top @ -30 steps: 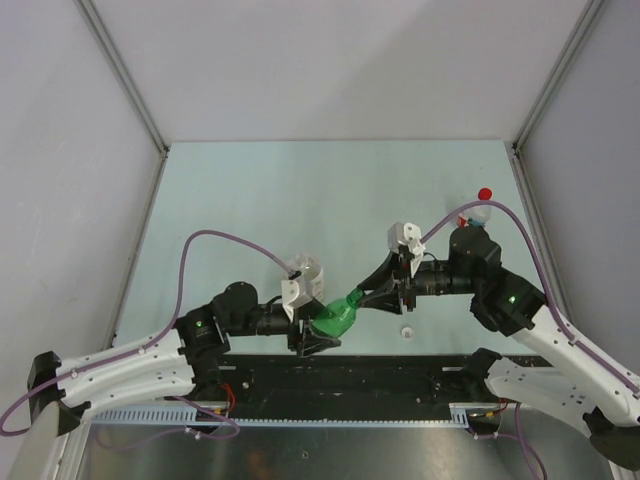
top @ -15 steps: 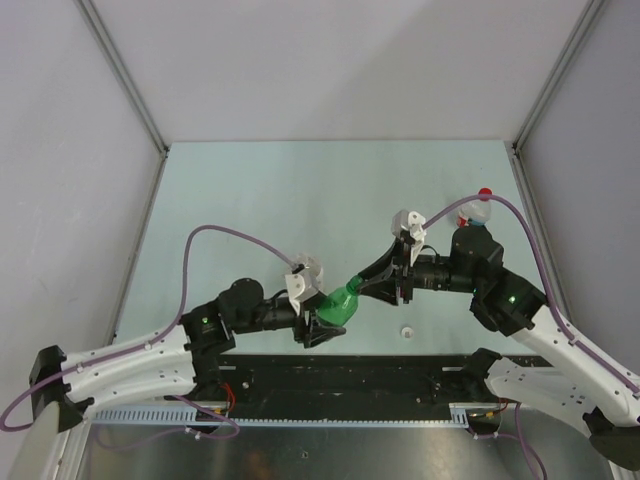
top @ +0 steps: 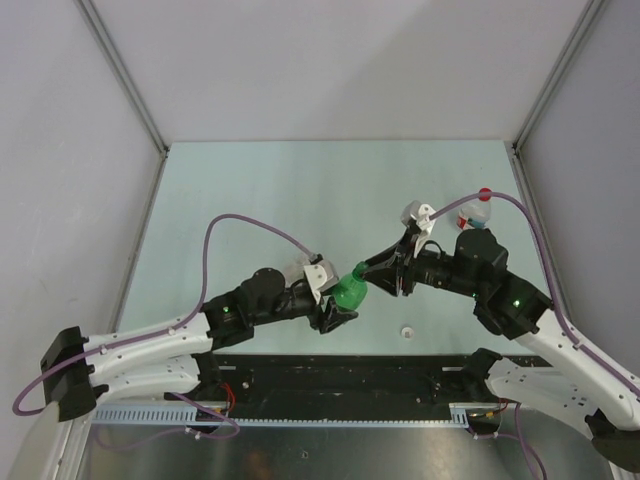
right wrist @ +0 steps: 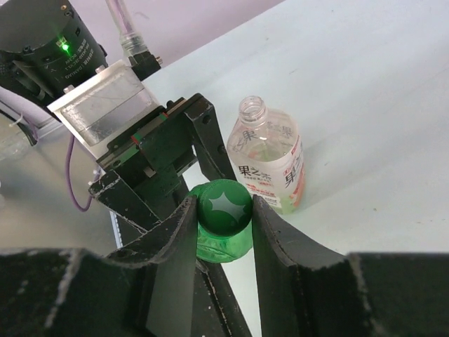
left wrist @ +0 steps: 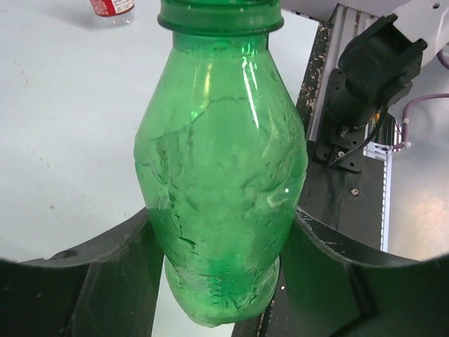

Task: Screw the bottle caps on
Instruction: Screw the bottle cap onto the plastic bottle.

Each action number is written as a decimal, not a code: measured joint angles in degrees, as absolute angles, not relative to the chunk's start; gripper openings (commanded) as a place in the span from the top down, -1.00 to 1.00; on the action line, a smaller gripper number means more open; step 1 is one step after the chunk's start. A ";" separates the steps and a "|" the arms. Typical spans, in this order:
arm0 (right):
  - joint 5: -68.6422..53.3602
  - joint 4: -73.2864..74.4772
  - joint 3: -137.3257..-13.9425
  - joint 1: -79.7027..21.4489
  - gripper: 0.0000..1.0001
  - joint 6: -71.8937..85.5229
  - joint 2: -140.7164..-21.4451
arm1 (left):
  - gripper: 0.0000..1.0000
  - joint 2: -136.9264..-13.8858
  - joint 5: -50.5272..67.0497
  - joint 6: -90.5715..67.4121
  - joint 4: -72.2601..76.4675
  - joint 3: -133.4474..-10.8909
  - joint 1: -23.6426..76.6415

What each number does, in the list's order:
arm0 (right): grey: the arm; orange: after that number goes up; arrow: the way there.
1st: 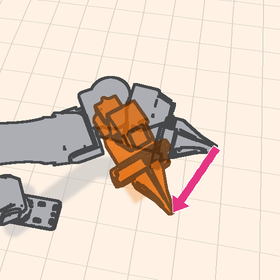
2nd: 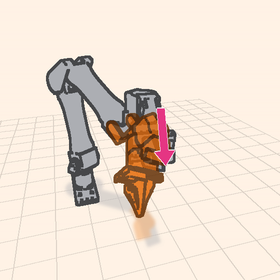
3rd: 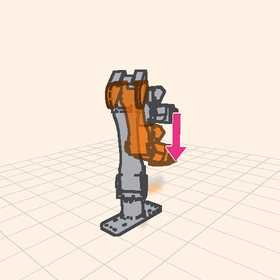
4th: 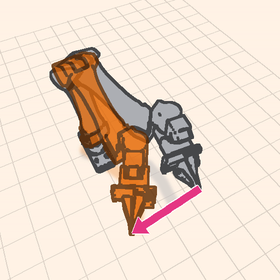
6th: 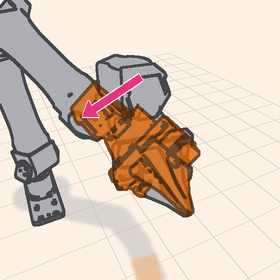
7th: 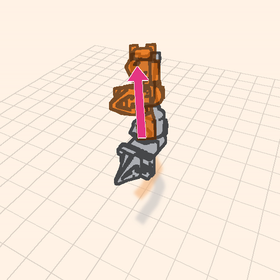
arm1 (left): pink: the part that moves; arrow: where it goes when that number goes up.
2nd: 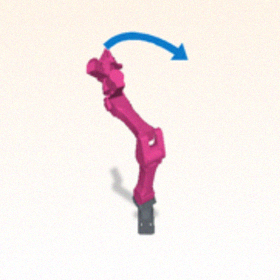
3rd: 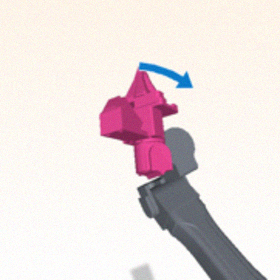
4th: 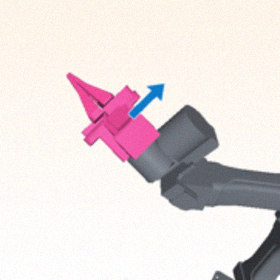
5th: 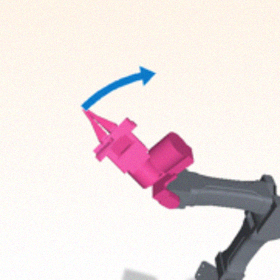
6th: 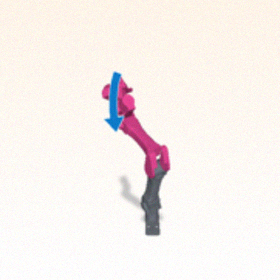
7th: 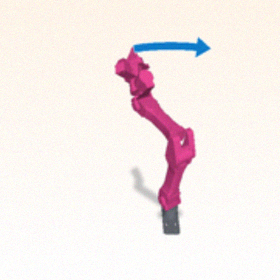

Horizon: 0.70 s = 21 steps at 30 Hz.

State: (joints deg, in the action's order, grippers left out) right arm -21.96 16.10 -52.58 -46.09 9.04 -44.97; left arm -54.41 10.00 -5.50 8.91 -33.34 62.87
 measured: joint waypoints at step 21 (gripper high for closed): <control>-28.56 19.42 -53.25 -46.54 0.68 -4.19 -42.68 | 1.00 -51.62 16.84 -5.96 7.92 -33.21 62.81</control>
